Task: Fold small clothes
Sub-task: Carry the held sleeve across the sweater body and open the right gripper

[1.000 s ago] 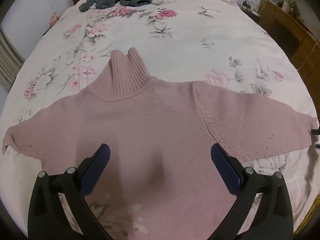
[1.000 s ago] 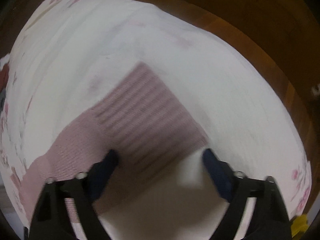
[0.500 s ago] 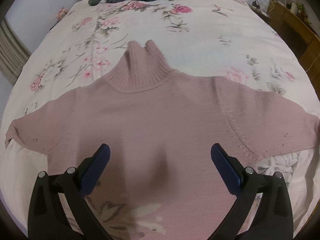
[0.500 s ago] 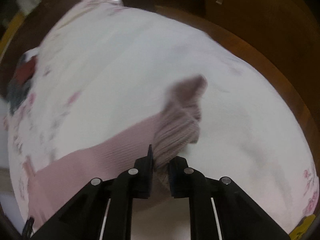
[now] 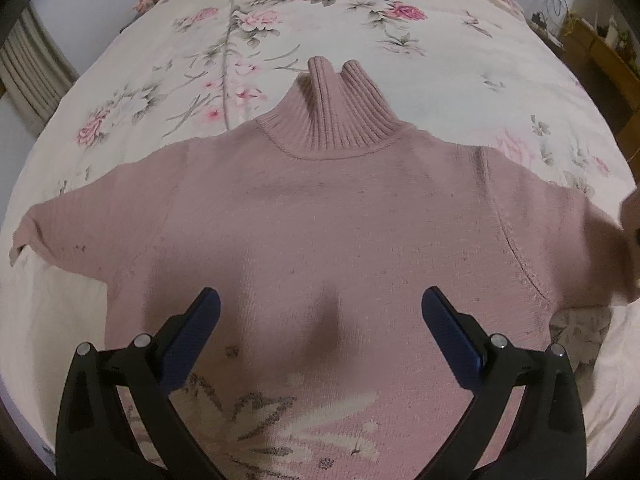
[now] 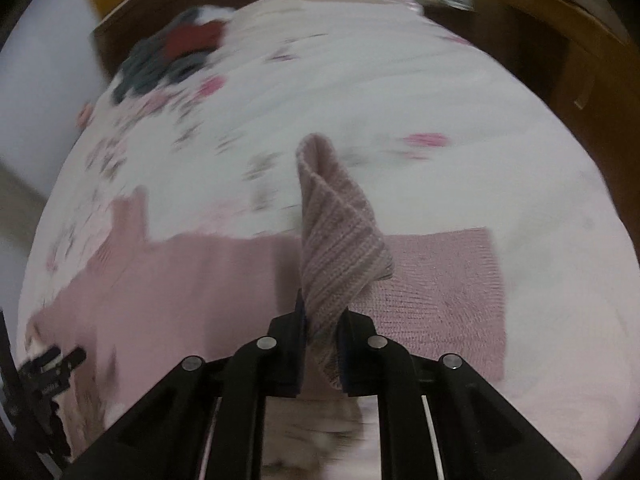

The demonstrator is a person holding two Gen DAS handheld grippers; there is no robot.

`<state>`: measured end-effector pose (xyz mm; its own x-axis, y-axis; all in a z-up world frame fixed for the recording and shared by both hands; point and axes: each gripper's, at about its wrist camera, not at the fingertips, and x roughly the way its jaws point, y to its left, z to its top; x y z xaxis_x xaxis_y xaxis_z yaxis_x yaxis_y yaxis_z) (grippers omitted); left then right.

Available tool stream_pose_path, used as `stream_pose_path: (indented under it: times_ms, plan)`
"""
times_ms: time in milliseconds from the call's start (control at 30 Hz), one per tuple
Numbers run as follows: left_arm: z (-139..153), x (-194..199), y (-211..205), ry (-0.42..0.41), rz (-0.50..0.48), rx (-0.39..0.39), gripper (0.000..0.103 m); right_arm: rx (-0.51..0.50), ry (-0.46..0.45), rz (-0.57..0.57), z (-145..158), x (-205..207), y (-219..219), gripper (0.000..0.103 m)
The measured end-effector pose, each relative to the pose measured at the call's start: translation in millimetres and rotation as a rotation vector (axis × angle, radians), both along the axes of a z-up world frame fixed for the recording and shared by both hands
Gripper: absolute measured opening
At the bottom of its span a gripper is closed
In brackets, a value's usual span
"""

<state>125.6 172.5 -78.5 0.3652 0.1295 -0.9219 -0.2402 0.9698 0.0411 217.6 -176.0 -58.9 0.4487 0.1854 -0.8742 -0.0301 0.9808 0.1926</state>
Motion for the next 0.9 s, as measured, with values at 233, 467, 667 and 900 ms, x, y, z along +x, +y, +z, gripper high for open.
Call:
stream_pose_path:
  times_ms: [233,467,667,900]
  plan:
    - [1.4,-0.4,6.6,-0.009,-0.003,-0.066,0.1,-0.036,0.008,0.172,-28.0,-7.2,96.4,0.013]
    - [-1.1,7.8,3.6,-0.003,-0.011,-0.123,0.1,-0.05,0.063,0.254,-60.4,-15.1,131.1,0.015]
    - [-5.9,20.3,-7.2,0.009,-0.029,-0.216,0.1,0.055,0.097,0.315,-64.0,-27.4,131.0,0.034]
    - [-25.9,36.3,-31.5,0.07,-0.069,-0.353,0.099,0.17,0.099,0.214,-41.2,-50.2,89.9,0.039]
